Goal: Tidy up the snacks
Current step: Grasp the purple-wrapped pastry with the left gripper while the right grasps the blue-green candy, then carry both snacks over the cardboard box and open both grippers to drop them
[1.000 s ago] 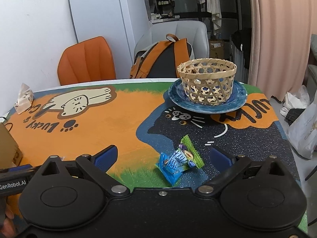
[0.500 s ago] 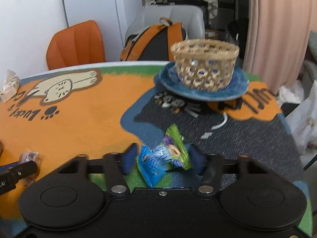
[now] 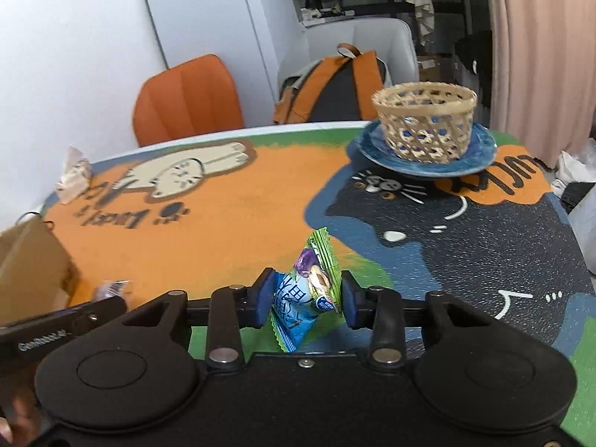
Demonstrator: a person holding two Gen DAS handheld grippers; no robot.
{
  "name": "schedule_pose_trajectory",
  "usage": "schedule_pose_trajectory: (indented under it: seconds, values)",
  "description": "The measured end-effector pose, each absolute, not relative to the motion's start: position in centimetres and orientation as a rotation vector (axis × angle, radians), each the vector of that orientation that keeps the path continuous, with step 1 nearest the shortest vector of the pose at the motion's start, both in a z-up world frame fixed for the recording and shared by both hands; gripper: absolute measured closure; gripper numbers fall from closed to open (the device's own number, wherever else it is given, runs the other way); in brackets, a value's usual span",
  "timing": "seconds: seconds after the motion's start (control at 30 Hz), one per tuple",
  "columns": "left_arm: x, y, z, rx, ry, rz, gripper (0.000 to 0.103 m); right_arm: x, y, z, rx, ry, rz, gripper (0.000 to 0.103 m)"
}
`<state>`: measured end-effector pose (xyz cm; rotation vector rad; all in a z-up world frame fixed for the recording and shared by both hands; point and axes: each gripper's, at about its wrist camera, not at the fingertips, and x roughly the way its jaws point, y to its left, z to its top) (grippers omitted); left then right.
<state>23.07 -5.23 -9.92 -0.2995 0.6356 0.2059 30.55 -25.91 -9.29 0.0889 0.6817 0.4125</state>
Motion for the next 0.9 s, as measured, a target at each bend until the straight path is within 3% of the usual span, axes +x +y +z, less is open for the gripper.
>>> schedule_pose_trajectory:
  seconds: [0.9]
  values:
    - [17.3, -2.2, -2.8, -0.324, 0.458, 0.211, 0.071, 25.3, -20.3, -2.8, 0.060, 0.543, 0.535, 0.066]
